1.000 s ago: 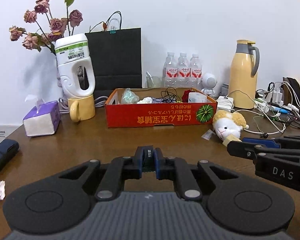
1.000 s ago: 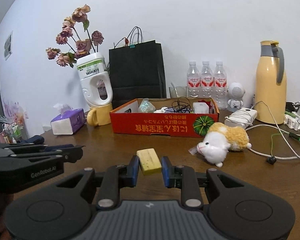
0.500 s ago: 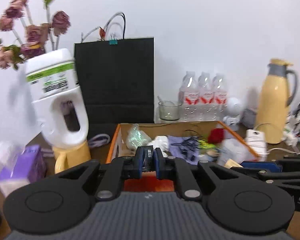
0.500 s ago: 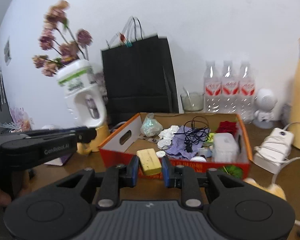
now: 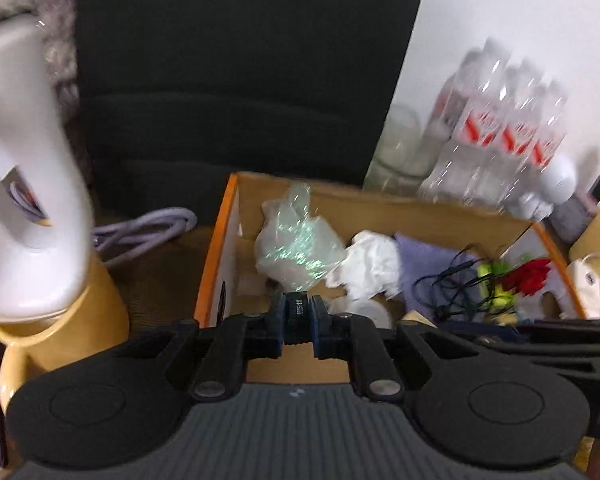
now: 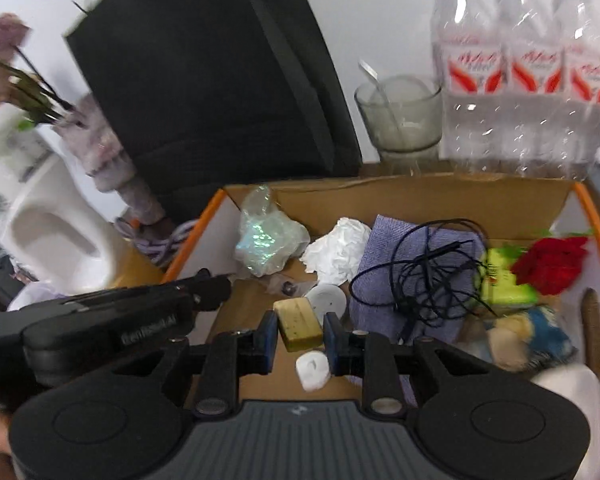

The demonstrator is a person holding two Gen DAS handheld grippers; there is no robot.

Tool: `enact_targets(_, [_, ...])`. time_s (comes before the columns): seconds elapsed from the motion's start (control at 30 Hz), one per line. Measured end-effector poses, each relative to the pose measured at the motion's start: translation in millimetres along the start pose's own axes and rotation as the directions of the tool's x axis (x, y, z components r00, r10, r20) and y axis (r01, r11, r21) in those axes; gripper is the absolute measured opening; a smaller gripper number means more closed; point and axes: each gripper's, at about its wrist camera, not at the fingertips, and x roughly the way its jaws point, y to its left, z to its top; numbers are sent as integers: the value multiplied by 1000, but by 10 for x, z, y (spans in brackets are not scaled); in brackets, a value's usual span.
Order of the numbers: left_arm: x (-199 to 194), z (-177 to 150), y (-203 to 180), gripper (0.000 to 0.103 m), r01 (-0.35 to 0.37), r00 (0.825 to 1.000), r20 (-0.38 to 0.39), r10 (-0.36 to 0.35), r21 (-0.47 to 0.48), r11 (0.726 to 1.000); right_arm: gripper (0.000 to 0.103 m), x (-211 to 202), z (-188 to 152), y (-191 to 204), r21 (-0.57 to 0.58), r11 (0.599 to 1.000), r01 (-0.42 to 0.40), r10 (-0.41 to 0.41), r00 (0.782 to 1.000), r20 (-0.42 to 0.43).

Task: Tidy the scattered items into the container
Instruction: 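Carry both items over the box and open both grippers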

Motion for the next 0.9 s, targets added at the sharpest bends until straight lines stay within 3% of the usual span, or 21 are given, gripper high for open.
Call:
enact_targets(0.17, [173, 29, -33, 15, -47, 998, -38, 48, 36, 998, 22, 332, 120, 7, 29, 999, 29, -26, 995, -92])
enact_targets(0.27, [142, 54, 36, 19, -30, 998, -47, 30, -6, 1000, 24, 395, 167, -58, 91, 996, 5, 7, 992, -128])
enact_targets(0.3, [115, 65, 53, 22, -25, 998, -49, 24, -13, 1000, 29, 373, 175, -73, 103, 995, 1, 12, 992, -128])
enact_targets(0.53, [-199, 169, -155, 86, -59, 997, -46, 64, 89, 994, 57, -122, 248, -183, 95, 993, 73, -64, 993, -95])
enact_targets(0.6, [-356, 204, -225, 97, -70, 997, -25, 73, 107, 992, 73, -302, 269, -258, 97, 989, 109, -100, 991, -93])
enact_targets(0.63, [-430, 224, -244, 101, -72, 997, -20, 74, 105, 992, 74, -389, 273, -304, 101, 987, 126, -116, 989, -97])
enact_targets(0.8, [-668, 295, -332, 103, -51, 993, -105, 58, 62, 997, 74, -767, 233, -488, 93, 965, 244, -230, 963, -143])
enact_targets(0.9, [-829, 217, -388, 103, -80, 991, -106, 86, 64, 995, 78, -1011, 163, -549, 100, 954, 283, -269, 954, -133])
